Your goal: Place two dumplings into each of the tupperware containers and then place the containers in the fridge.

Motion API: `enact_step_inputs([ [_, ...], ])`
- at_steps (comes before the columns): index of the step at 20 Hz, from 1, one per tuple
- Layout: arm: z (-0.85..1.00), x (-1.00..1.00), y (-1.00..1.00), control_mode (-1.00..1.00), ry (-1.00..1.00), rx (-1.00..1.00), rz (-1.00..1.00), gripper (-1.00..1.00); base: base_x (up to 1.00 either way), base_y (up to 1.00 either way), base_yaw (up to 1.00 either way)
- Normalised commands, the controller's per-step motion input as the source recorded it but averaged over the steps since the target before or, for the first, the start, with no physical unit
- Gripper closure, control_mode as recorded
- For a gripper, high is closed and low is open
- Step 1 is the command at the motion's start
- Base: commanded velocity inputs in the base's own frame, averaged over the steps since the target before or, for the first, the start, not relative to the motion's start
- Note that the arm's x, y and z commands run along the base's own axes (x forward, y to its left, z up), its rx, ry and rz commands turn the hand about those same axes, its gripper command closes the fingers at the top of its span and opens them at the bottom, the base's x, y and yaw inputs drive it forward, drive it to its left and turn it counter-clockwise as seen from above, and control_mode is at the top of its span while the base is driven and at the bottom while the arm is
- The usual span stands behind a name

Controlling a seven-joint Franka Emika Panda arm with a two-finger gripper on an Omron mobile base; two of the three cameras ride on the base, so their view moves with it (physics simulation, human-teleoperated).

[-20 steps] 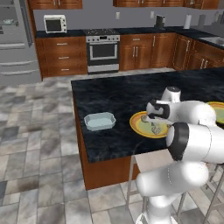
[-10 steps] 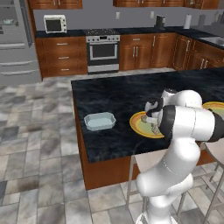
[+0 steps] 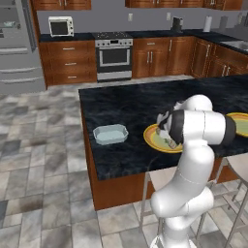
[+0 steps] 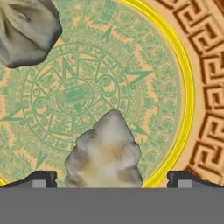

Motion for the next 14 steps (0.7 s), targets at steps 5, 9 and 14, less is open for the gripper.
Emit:
enact_step_inputs([
  [5,-0.26,0.06,0.0,-1.0,0.04,0.0,0.01,-1.0,0.0,0.0,0.0],
  [9,-0.27,0.0,0.0,-1.0,0.11,0.0,0.0,-1.0,0.0,0.0,0.0],
  [14,-0.28,0.0,0.01,-1.0,0.06,0.0,0.0,1.0,0.0,0.0,0.0],
])
